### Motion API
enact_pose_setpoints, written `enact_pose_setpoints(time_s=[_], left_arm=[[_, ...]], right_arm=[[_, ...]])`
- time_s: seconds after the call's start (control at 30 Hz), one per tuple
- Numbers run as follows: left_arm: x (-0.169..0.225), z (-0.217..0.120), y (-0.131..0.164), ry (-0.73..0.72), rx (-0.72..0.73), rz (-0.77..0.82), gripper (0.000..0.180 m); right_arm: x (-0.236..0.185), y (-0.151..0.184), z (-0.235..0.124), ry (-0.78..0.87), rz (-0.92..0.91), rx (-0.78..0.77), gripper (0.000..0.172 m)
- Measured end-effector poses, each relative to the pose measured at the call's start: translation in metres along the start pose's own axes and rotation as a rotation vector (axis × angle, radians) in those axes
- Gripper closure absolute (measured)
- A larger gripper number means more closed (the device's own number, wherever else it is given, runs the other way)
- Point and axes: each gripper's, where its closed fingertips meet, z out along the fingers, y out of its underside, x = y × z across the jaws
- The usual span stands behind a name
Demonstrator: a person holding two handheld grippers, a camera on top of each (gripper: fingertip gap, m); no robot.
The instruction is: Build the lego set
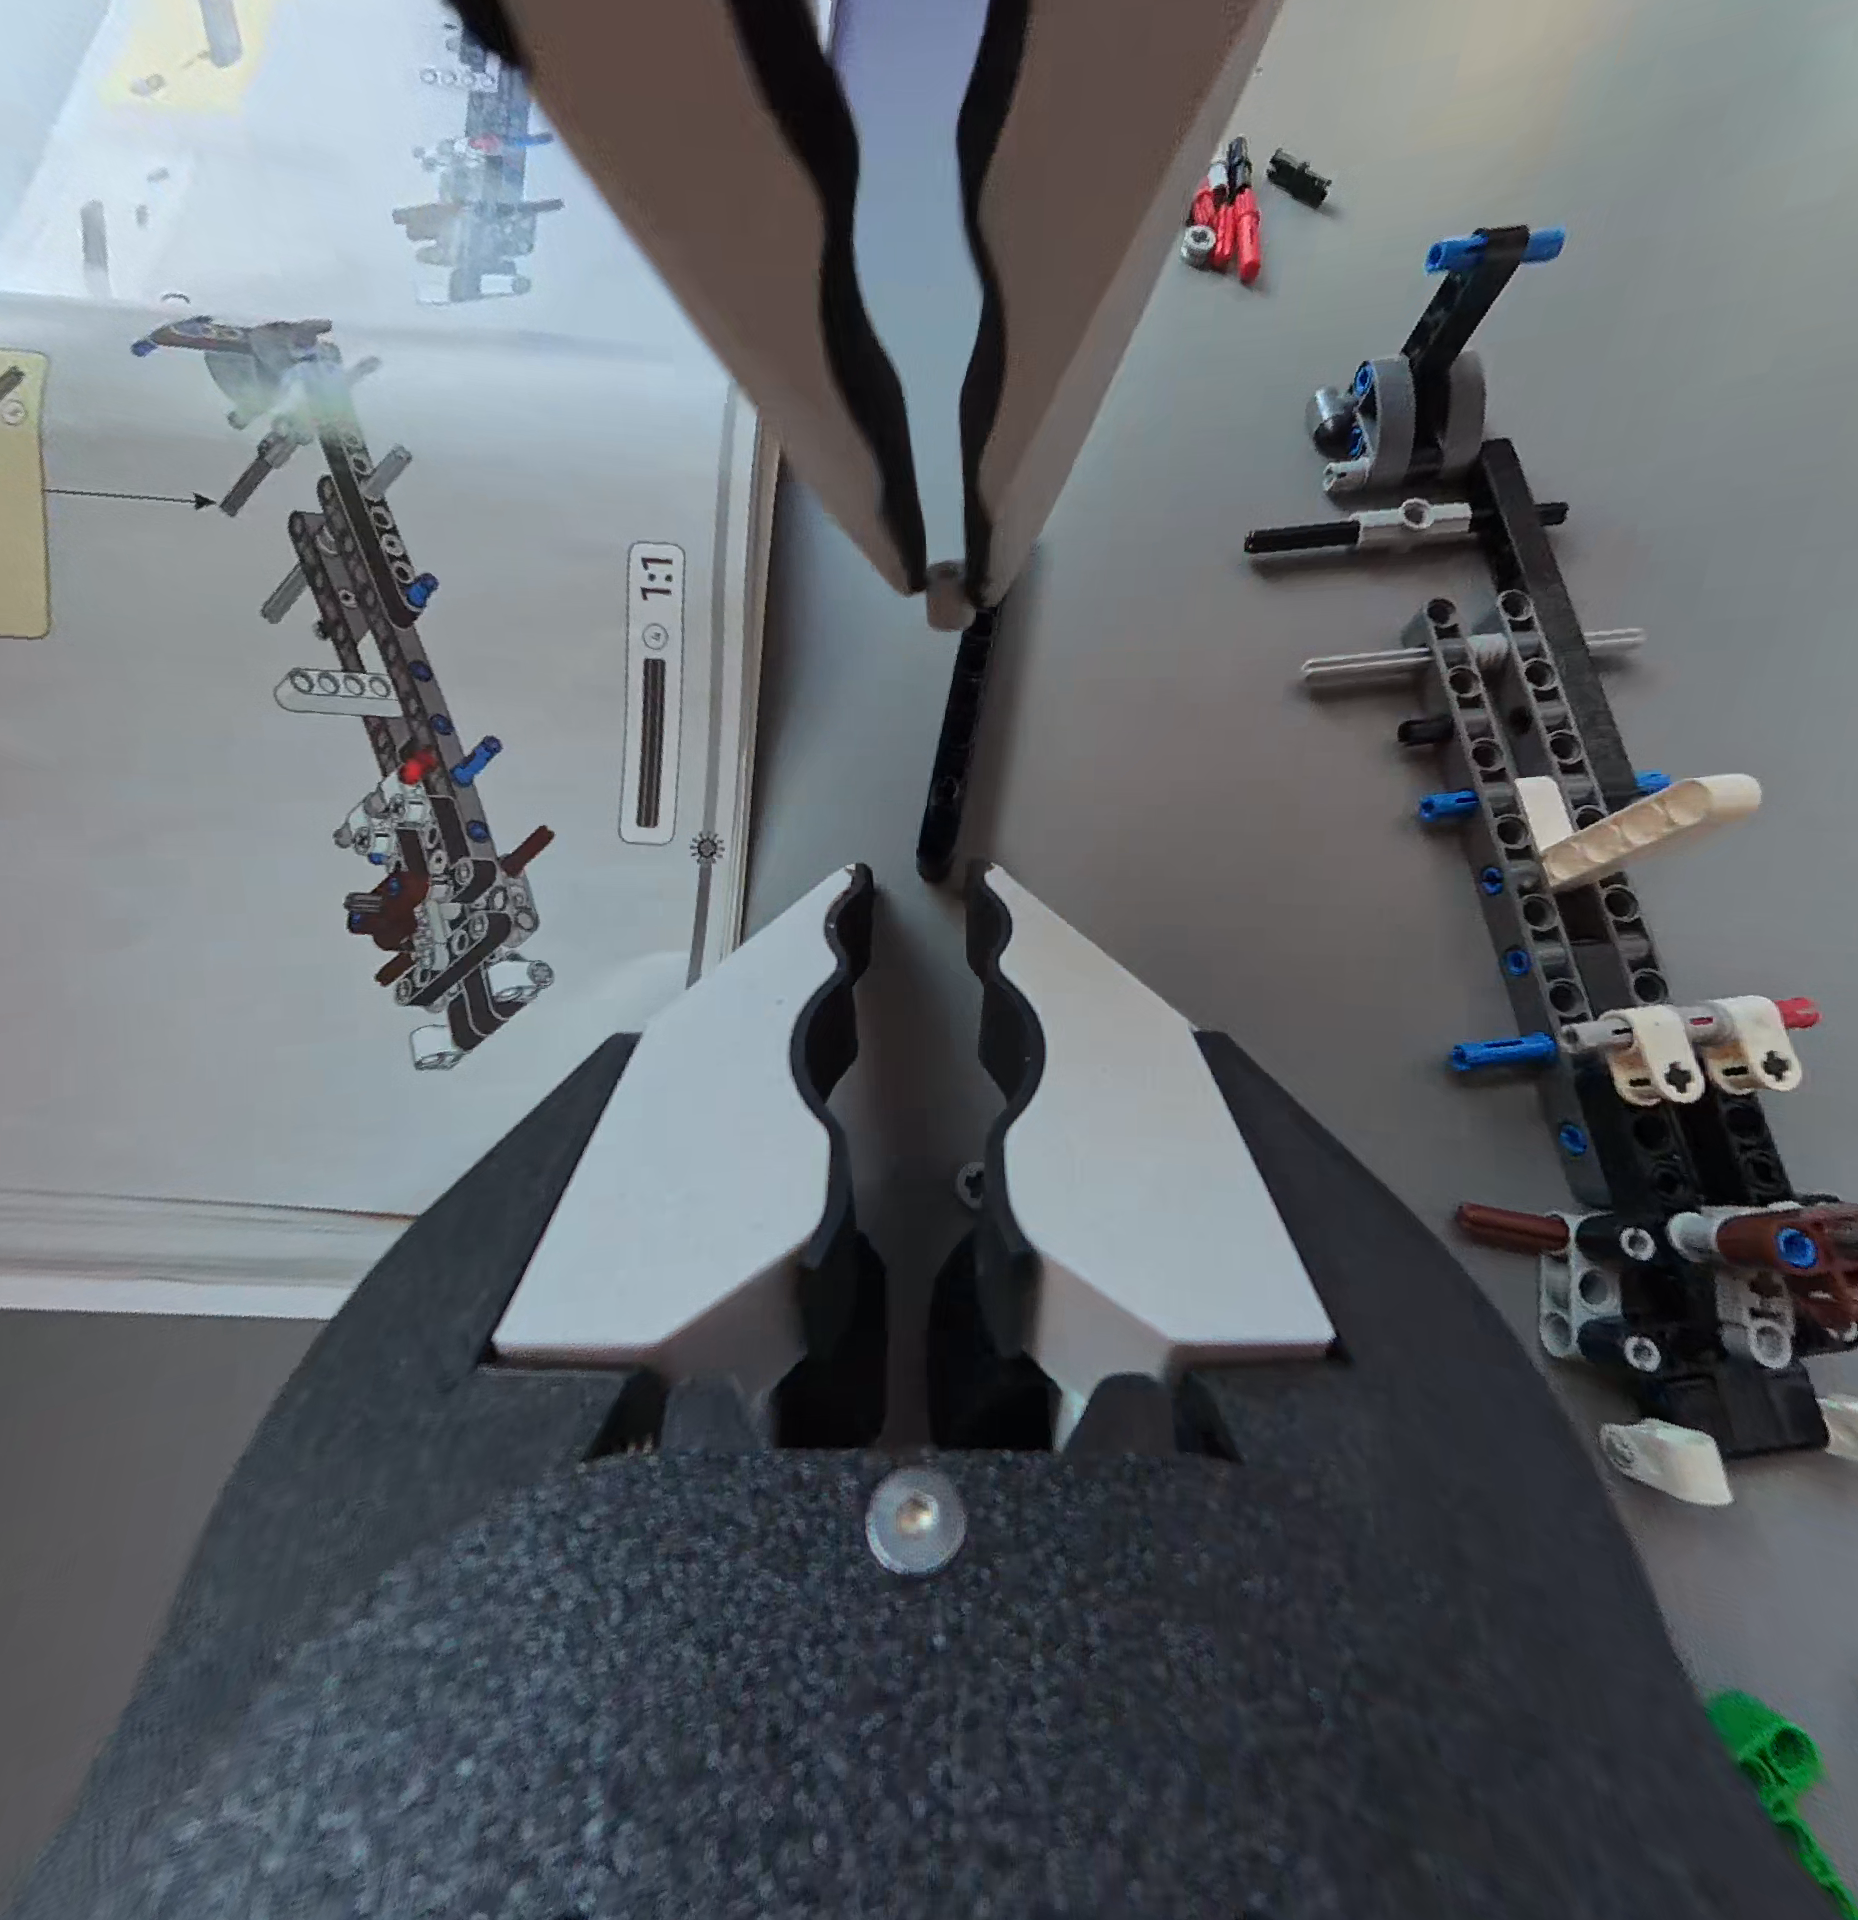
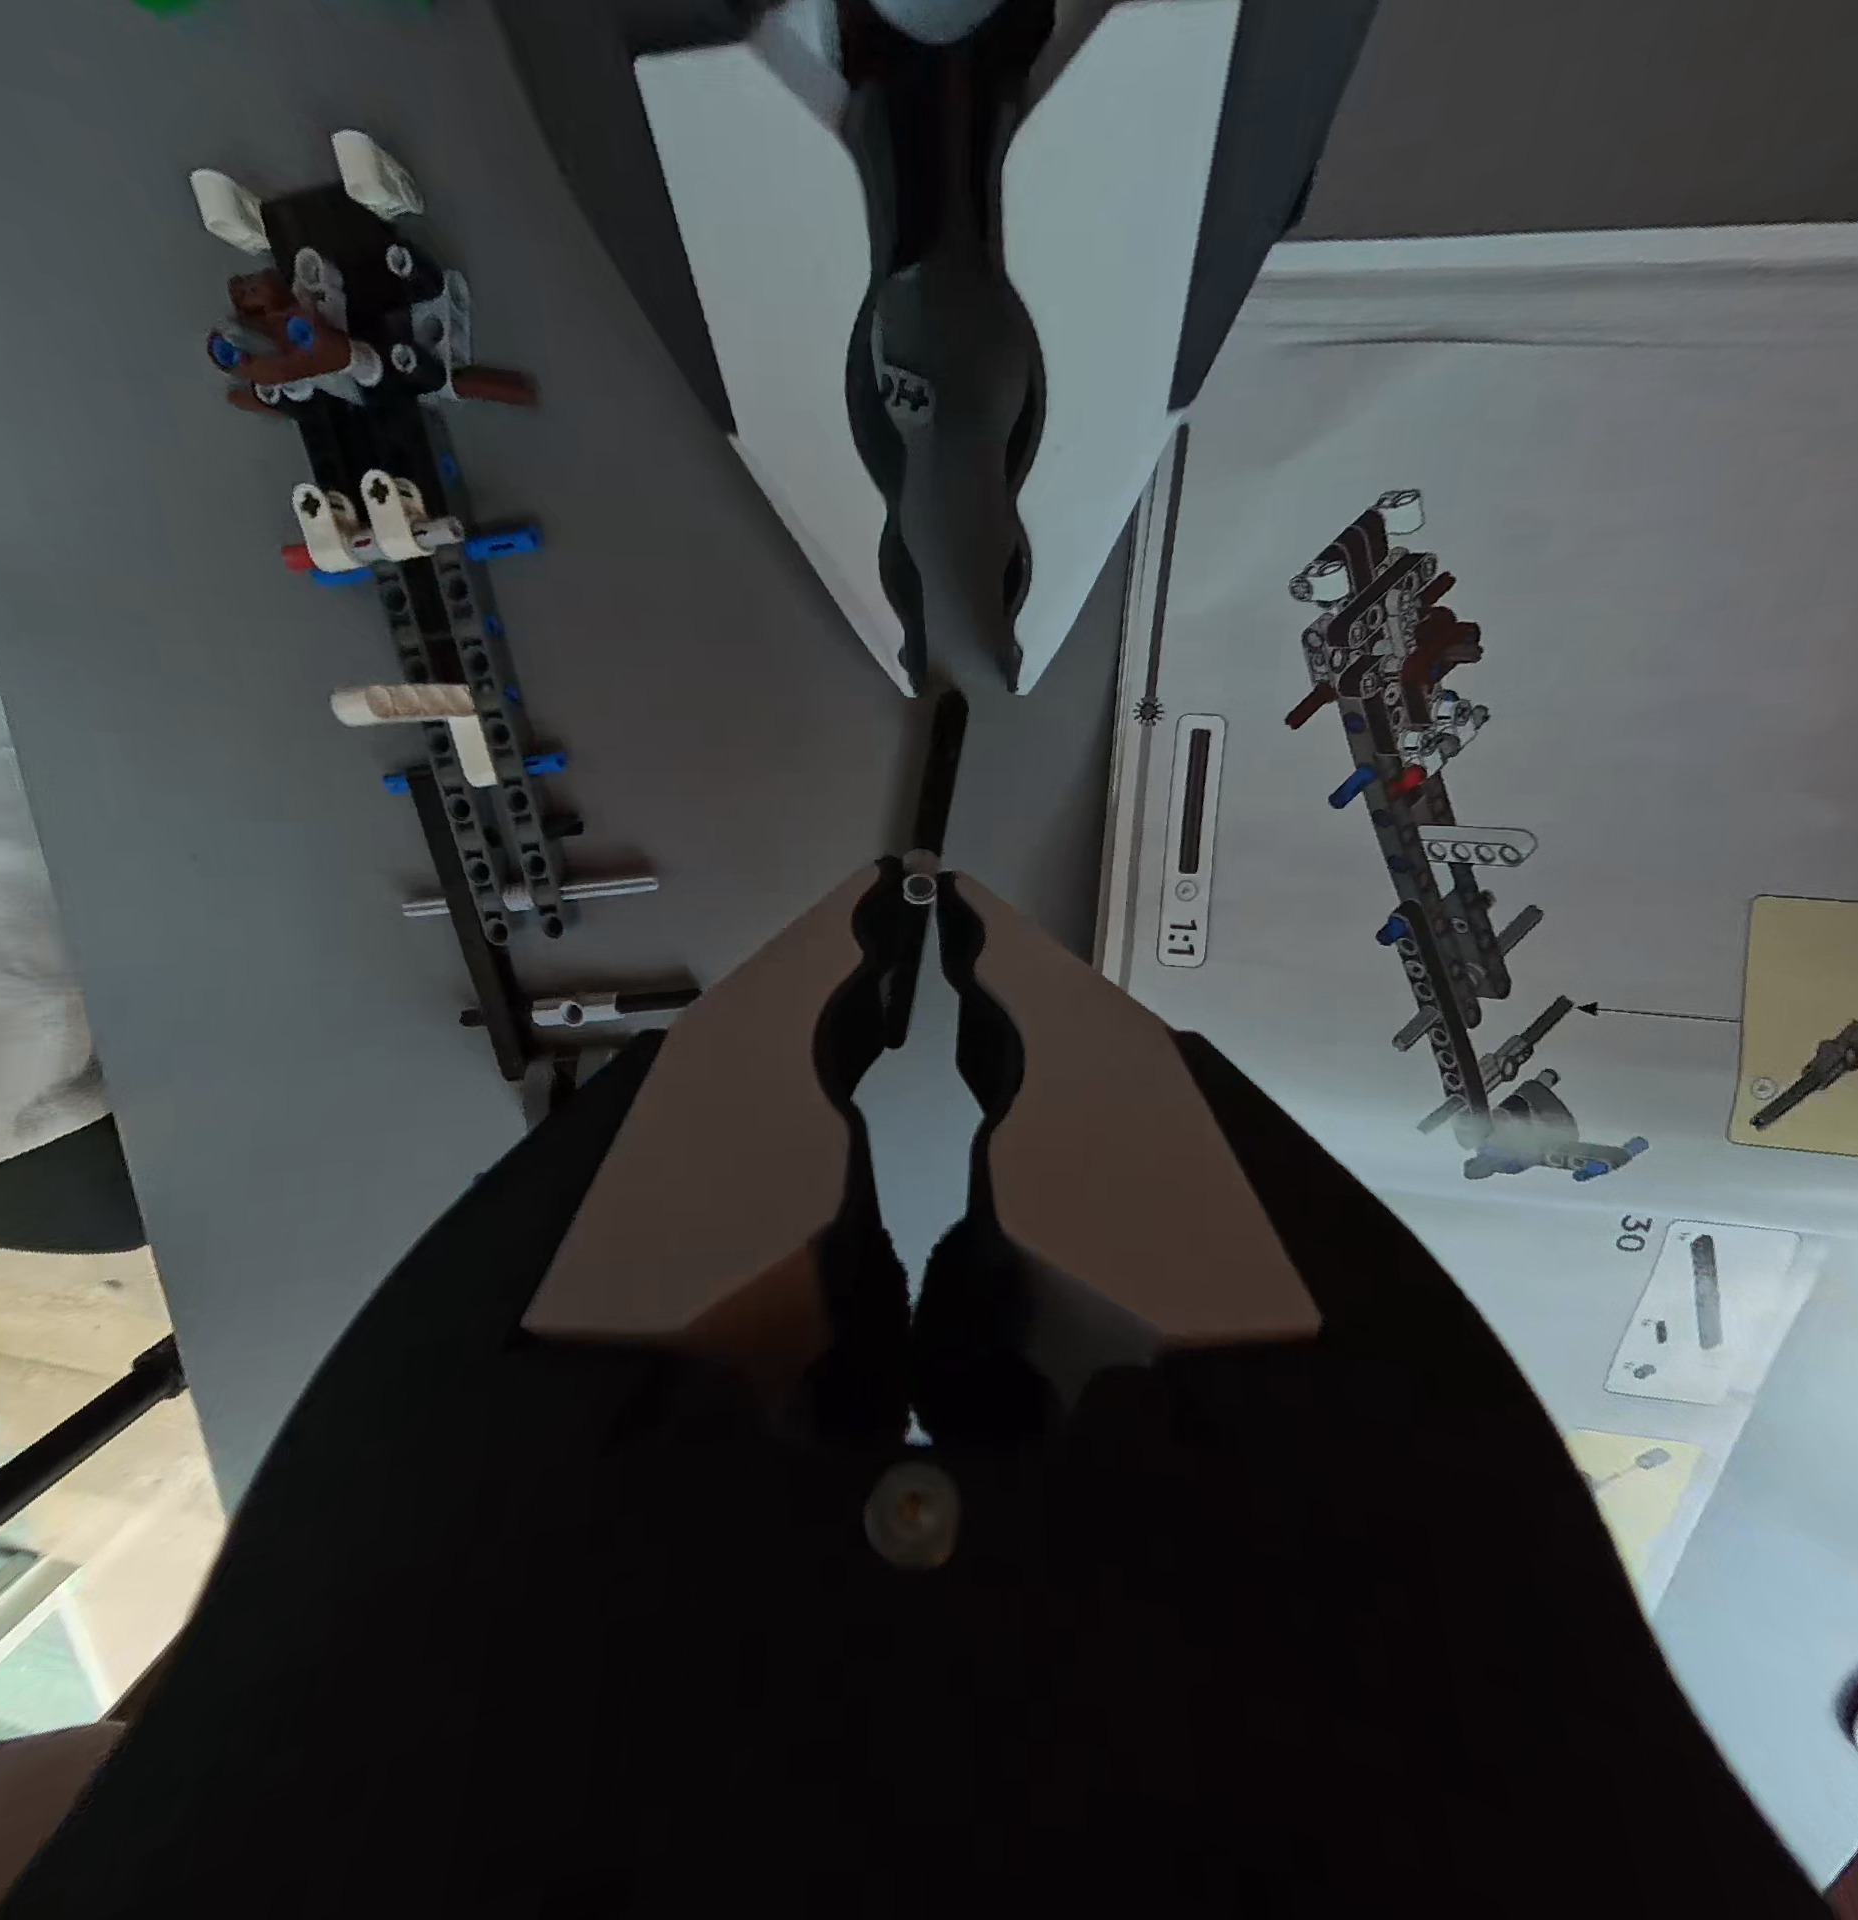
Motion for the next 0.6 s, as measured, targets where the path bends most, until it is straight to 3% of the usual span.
enact_pose_setpoints(time_s=[0.03, 0.3, 0.47, 0.6], left_arm=[[0.0, 0.001, 0.0, -0.002, -0.003, 0.011, 0.165], [0.002, 0.008, -0.007, -0.038, 0.003, 0.038, 0.174], [0.005, 0.012, -0.01, -0.075, -0.001, 0.001, 0.174], [0.005, 0.014, -0.012, -0.106, -0.005, -0.007, 0.174]], right_arm=[[0.002, -0.003, 0.002, -0.001, 0.021, -0.017, 0.168], [0.004, -0.022, 0.017, -0.081, 0.361, 0.001, 0.167], [0.005, -0.006, 0.012, -0.058, 0.661, -0.129, 0.167], [0.0, -0.006, 0.019, -0.049, 0.77, -0.195, 0.167]])
